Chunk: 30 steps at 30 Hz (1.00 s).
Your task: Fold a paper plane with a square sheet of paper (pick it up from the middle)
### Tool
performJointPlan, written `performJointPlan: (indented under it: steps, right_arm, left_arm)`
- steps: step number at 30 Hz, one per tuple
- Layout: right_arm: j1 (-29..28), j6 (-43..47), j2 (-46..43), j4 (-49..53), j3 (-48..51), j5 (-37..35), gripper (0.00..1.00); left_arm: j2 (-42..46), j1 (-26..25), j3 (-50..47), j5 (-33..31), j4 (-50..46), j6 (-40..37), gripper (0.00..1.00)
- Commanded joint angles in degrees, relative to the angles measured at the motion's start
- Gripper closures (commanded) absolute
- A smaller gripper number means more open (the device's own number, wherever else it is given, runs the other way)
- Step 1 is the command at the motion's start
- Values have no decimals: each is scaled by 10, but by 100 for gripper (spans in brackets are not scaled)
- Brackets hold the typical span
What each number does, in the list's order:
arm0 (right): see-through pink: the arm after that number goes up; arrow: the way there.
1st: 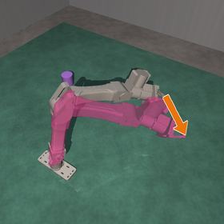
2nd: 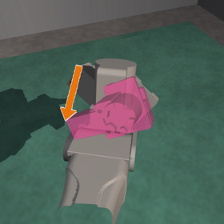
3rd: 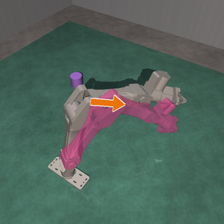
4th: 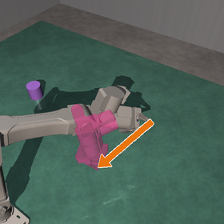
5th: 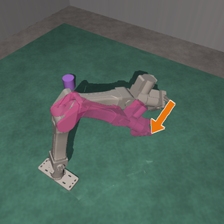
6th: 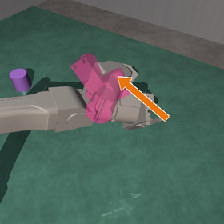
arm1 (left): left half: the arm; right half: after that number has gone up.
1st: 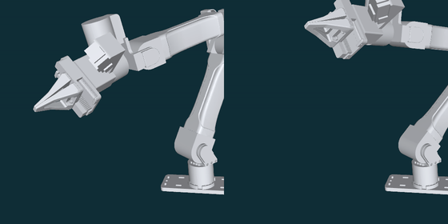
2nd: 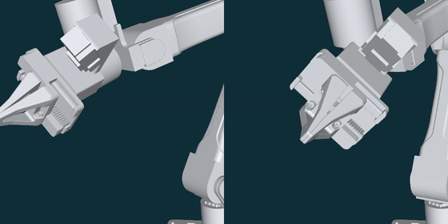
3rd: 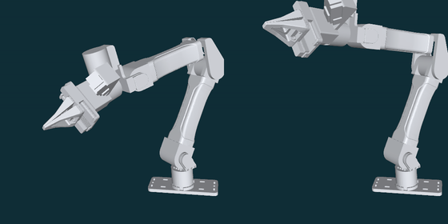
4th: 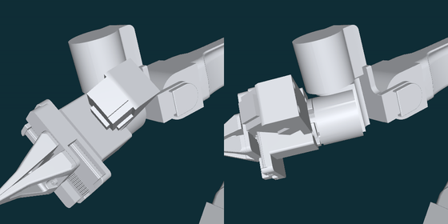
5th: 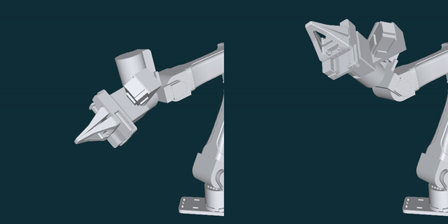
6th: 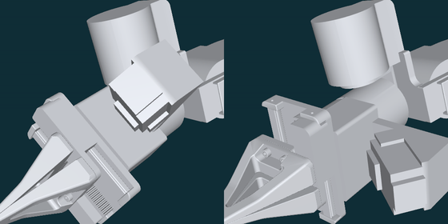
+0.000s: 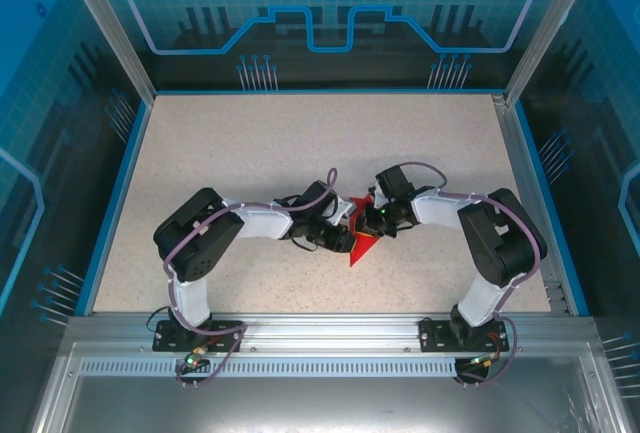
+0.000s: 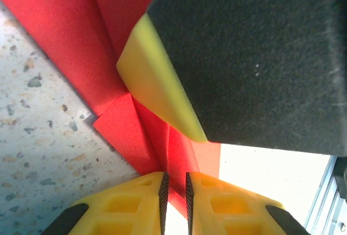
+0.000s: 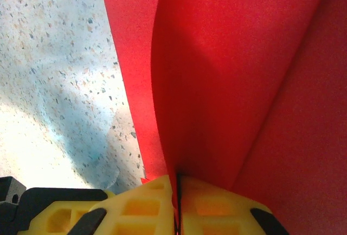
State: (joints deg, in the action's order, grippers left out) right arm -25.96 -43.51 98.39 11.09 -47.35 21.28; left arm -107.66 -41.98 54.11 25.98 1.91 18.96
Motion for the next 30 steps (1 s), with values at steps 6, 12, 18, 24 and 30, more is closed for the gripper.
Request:
performJointPlan:
  steps: [6, 12, 18, 24, 30]
  right_arm:
    - [-9, -9, 3, -1, 5, 10, 88]
    - [-6, -13, -11, -4, 5, 10, 79]
    - [0, -22, -28, -8, 4, 10, 72]
    - [14, -30, -58, -15, 20, 7, 68]
    - [36, -17, -79, 7, 26, -5, 69]
  left_arm:
    - [-31, -7, 19, -30, -30, -21, 86]
    - [-42, -10, 21, -53, -46, -39, 90]
    - [-54, -14, 22, -69, -51, -48, 91]
    - [-60, -14, 20, -77, -49, -52, 93]
    - [-61, -14, 17, -78, -49, -56, 94]
